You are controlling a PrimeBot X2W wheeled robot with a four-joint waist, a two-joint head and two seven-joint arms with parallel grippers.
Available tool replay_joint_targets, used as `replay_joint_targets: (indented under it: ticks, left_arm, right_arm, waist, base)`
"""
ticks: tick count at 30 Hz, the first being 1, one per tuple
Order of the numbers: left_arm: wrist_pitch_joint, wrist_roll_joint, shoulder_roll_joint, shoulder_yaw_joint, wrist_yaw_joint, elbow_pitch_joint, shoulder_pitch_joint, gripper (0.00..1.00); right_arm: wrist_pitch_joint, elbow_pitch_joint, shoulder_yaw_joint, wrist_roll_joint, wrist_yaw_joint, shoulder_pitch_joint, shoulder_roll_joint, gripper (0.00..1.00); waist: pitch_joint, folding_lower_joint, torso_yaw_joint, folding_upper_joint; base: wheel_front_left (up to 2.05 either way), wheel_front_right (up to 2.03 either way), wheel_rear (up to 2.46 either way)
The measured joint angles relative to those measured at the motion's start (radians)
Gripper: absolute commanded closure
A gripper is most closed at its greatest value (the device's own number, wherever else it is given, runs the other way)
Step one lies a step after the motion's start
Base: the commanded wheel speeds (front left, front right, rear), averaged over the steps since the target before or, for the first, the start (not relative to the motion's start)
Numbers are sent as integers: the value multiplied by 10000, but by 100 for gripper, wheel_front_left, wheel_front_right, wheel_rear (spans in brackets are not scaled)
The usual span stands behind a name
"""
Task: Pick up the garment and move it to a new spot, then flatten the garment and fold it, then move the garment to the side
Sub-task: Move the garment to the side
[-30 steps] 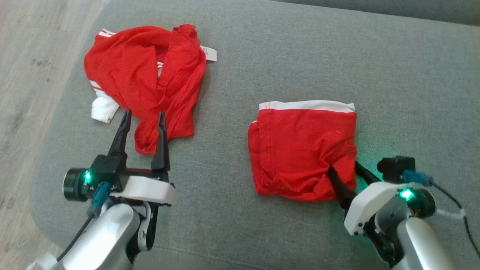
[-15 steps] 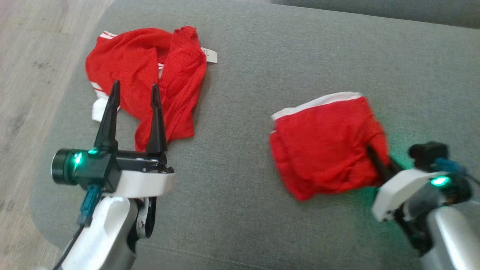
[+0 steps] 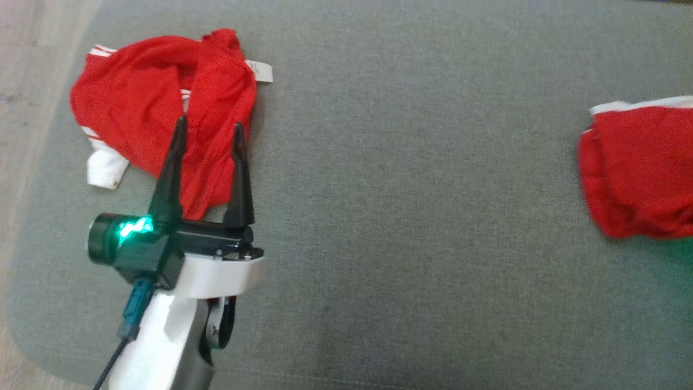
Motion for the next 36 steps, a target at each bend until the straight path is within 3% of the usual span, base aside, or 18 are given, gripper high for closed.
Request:
replay_joint_targets:
  ticks: [10,16,17,18,19,20,21,22,23,29,36]
  left_arm:
    - [0,447,-982,282,-802,477,-622,0]
    - [0,711,-1198,385,-1225,518,-926,0]
    - [0,750,-1235,408,-1229,522,-945,0]
    - [0,780,-1264,431,-1304,537,-974,0]
    - [0,780,-1289,451,-1321,550,-1014,0]
    - [0,782,-1304,476,-1371,556,-1042,0]
    - [0,803,-1321,489,-1400,562,-1053,0]
    - [0,834,-1333,512,-1402,579,-1052,0]
    - [0,855,-1340,533,-1430,610,-1053,0]
    - [0,869,-1377,769,-1490,817,-1033,0]
    - [0,959,-1411,1170,-1478,1018,-762,0]
  right_arm:
    - [512,1705,-1279,-247,0,-1210,-1618,100]
    - [587,2502,-2483,-1200,0,-1571,-2002,100]
    - [497,2566,-2646,-1361,0,-1676,-1994,85]
    - [357,2610,-2748,-1381,0,-1790,-1979,100]
    - [272,2621,-2744,-1482,0,-1871,-1979,100]
    - [50,2591,-2723,-1544,0,-1953,-1939,84]
    - [-69,2592,-2738,-1584,0,-2030,-1887,59]
    - [-105,2594,-2777,-1697,0,-2113,-1808,16]
    - [-199,2591,-2861,-1829,0,-2199,-1678,0]
    - [-1187,2096,-3400,-2690,0,-2320,-715,0]
    - [-2209,650,-2725,-2397,0,-2156,481,0]
  waist:
    - [1124,1,-266,0]
    - [1729,1,-256,0]
    - [1800,1,-262,0]
    - [1856,2,-274,0]
    - [1894,2,-293,0]
    - [1921,1,-312,0]
    - [1943,0,-326,0]
    - [1955,0,-339,0]
    - [1950,0,-342,0]
    - [1645,-1,-367,0]
    - [1087,-1,-405,0]
  base:
    - [0,0,0]
    - [0,0,0]
    - [0,0,0]
    - [0,0,0]
    - [0,0,0]
    - [0,0,0]
    - [0,0,0]
    - [0,0,0]
    - [0,0,0]
    - [0,0,0]
    - [0,0,0]
